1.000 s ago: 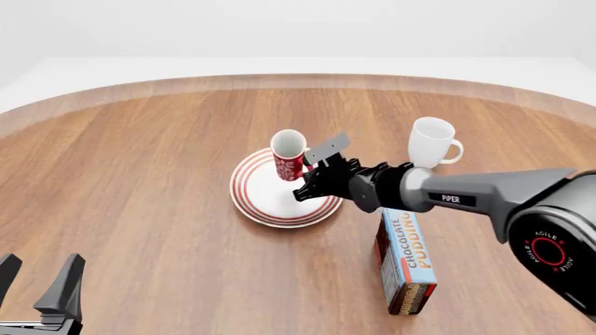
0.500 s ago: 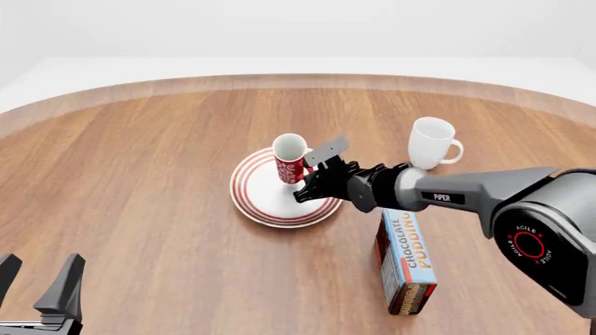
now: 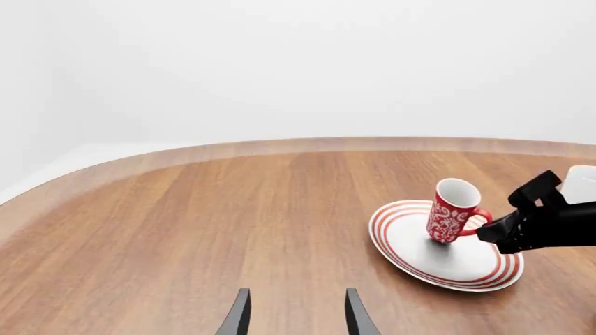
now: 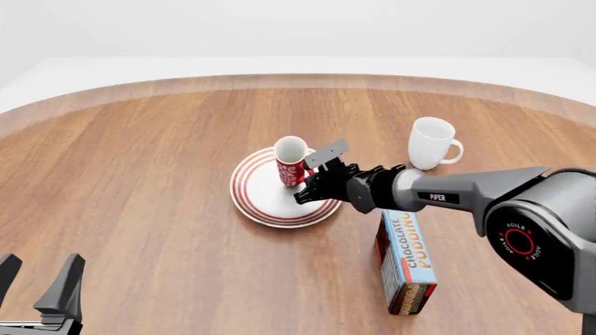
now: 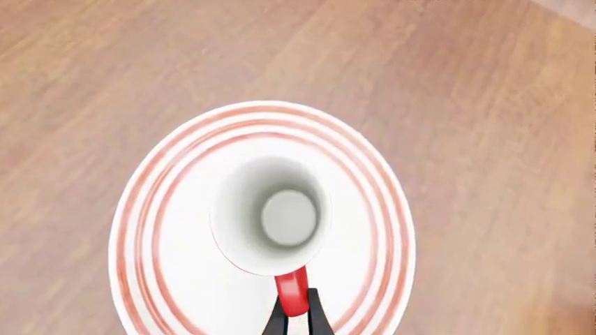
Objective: Pick up the red mug and put it on the plate
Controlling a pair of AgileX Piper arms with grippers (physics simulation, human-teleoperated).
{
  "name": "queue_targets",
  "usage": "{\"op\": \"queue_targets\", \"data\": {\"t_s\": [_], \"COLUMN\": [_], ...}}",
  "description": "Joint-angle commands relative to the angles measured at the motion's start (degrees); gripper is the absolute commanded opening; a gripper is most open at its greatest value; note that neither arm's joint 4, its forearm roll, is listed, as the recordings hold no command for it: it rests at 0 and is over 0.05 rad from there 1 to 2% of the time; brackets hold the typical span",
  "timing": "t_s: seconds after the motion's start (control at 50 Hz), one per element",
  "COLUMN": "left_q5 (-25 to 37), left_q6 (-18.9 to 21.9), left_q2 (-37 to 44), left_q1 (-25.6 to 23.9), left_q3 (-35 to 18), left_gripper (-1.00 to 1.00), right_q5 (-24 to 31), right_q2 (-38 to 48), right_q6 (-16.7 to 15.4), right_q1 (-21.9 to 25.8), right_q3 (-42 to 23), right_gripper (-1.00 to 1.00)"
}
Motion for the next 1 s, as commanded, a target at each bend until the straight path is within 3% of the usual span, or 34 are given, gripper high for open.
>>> {"op": "queue_targets", "data": {"t_s": [0.02, 0.06, 0.08, 0.68, 1.0], "left_q5": [0.0, 0.0, 0.0, 0.0, 0.0], "left_q6": [0.0, 0.0, 0.0, 0.0, 0.0], "left_q2": [0.0, 0.0, 0.0, 0.0, 0.0], "left_q1": [0.0, 0.0, 0.0, 0.0, 0.0], "left_q3": [0.0, 0.0, 0.0, 0.0, 0.0], "left_gripper": [1.0, 1.0, 1.0, 1.0, 1.0], "right_q5": [-0.4, -0.6, -0.5, -0.6, -1.2], "right_q2": [0.3, 0.2, 0.3, -0.2, -6.6], "right_q6": [0.0, -0.2, -0.1, 0.0, 0.1], "right_q1": [-0.4, -0.5, -0.5, -1.7, -1.5], "right_q3": [-0.7, -0.7, -0.9, -1.1, 4.1], "right_gripper": [-1.0, -1.0, 1.0, 1.0, 1.0]}}
